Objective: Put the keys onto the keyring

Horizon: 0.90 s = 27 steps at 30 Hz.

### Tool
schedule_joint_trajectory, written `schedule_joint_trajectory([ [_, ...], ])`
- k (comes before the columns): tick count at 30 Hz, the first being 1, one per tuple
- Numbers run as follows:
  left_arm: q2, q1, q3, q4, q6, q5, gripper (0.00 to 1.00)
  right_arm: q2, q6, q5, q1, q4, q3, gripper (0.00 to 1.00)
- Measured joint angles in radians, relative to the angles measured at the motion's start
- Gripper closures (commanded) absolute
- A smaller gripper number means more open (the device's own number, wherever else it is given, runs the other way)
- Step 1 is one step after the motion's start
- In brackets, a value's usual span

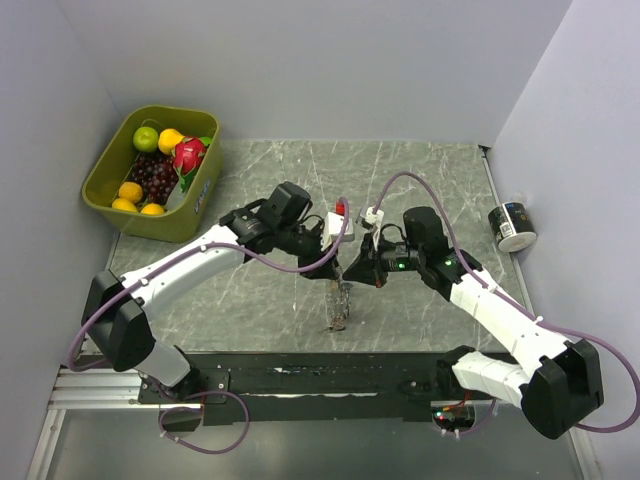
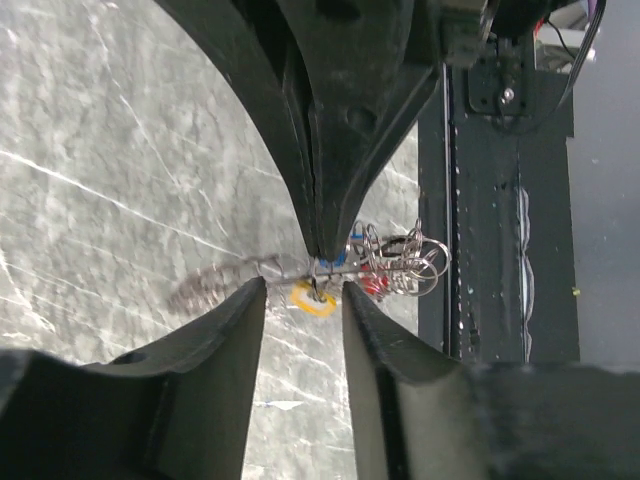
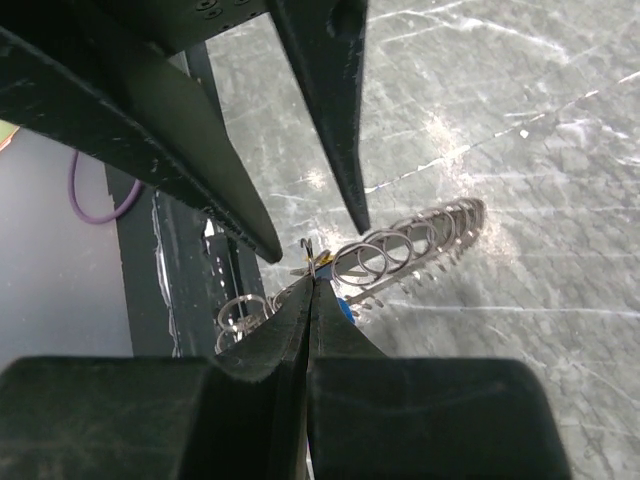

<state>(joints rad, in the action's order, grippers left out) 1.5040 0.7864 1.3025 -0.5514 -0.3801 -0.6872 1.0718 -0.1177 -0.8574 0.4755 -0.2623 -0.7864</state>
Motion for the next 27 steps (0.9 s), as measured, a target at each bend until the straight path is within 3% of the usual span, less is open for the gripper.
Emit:
schedule_joint_trajectory([
  [11,0.026,0.000,0.022,-0.027,-0.018,-0.032,0.62,0.000,-0.008,0.005,0.000,-0.007,0.000,1.00],
  [17,0.048,0.000,0.022,-0.027,-0.016,-0.047,0.71,0.000,-0.008,0.006,0.000,-0.007,0.000,1.00],
  [20,0.062,0.001,0.022,-0.026,-0.011,-0.051,0.85,0.000,-0.008,0.005,0.002,-0.007,0.000,1.00],
  [21,0.066,0.001,0.022,-0.027,-0.006,-0.052,0.98,0.000,-0.008,0.006,0.002,-0.007,0.000,1.00],
  [27,0.071,0.000,0.022,-0.023,0.009,-0.059,0.99,-0.001,-0.011,0.011,0.003,-0.008,0.000,1.00],
])
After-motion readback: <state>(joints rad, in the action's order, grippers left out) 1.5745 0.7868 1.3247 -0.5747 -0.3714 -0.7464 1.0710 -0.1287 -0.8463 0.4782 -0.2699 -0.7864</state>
